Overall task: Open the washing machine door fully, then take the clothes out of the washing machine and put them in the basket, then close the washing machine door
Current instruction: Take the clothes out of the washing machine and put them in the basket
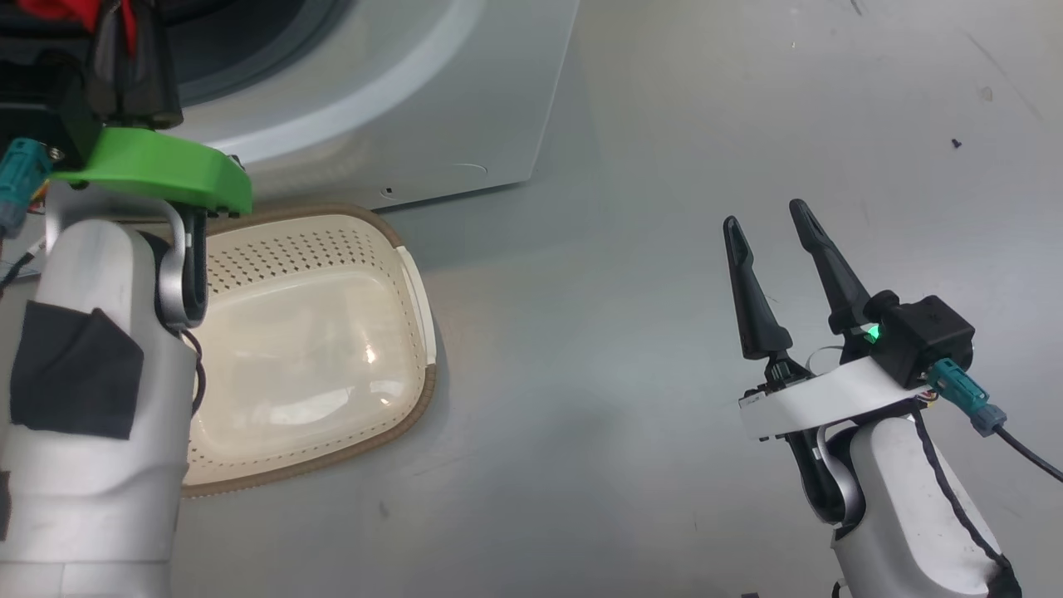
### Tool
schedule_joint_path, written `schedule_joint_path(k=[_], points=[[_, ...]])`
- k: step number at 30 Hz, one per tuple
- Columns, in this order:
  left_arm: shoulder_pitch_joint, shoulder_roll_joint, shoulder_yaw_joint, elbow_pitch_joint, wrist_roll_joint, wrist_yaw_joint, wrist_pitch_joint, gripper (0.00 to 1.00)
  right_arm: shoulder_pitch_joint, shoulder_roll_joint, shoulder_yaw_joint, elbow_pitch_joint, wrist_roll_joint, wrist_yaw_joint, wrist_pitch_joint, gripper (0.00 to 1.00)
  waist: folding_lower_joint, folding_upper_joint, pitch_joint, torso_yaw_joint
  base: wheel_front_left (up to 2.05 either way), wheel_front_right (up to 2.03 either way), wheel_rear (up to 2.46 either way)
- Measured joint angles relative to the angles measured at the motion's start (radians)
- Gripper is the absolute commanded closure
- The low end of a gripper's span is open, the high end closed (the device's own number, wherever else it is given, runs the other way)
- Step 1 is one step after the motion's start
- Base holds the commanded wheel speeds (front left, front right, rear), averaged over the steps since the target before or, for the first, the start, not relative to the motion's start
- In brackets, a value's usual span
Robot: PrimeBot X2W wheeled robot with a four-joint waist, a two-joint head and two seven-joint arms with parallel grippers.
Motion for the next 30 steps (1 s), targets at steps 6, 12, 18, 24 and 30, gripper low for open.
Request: schedule_joint_path(k=[6,12,18,24,30], points=[[0.085,-0.027,-0.007,-0.079,0.007,0.013,-0.004,1.00,0.046,-0.005,-0.009,0.014,-0.036,0.001,0.000,0.00,0.0000,0.0000,-0.059,0.038,0.00,0.00,0.00],[0.146,-0.031,-0.008,-0.179,0.019,0.021,-0.004,1.00,0.080,-0.012,-0.017,0.025,-0.045,0.002,0.000,0.00,0.0000,0.0000,-0.108,0.079,0.00,0.00,0.00],[0.182,-0.034,-0.004,-0.296,0.024,0.026,-0.004,1.00,0.103,-0.011,-0.026,0.028,-0.045,0.009,0.000,0.00,0.0000,0.0000,-0.151,0.114,0.00,0.00,0.00],[0.217,-0.035,0.012,-0.403,0.046,0.034,-0.004,1.00,0.118,-0.010,-0.025,0.030,-0.045,0.009,0.000,0.00,-0.0001,0.0000,-0.189,0.135,0.00,0.00,0.00],[0.289,-0.036,0.009,-0.458,0.053,0.038,-0.005,1.00,0.119,-0.010,-0.026,0.029,-0.045,0.010,0.000,0.00,-0.0001,0.0000,-0.209,0.144,0.00,0.00,0.00]])
